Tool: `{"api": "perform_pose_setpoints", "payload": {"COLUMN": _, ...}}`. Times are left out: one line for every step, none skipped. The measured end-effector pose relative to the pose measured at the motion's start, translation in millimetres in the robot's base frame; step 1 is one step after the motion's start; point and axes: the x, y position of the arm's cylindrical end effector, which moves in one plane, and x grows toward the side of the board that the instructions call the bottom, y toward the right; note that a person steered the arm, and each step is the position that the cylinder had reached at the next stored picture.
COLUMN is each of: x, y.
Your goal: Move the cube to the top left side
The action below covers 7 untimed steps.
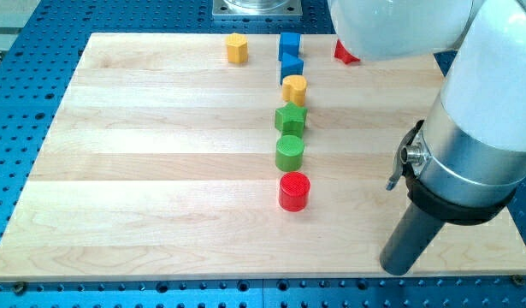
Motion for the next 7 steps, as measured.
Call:
{"api": "perform_pose_setpoints", "payload": {"x": 0, "y": 0}}
{"api": "perform_pose_setpoints", "payload": {"x": 1, "y": 0}}
{"api": "perform_pose_setpoints", "payload": {"x": -3, "y": 1}}
{"api": "perform_pose_setpoints", "payload": {"x": -2, "y": -3}}
{"api": "perform_pose_setpoints", "payload": {"x": -80, "y": 43}}
{"api": "perform_pose_setpoints", "payload": {"x": -149, "y": 101}}
{"api": "perform_pose_setpoints", "payload": {"x": -246, "y": 106}}
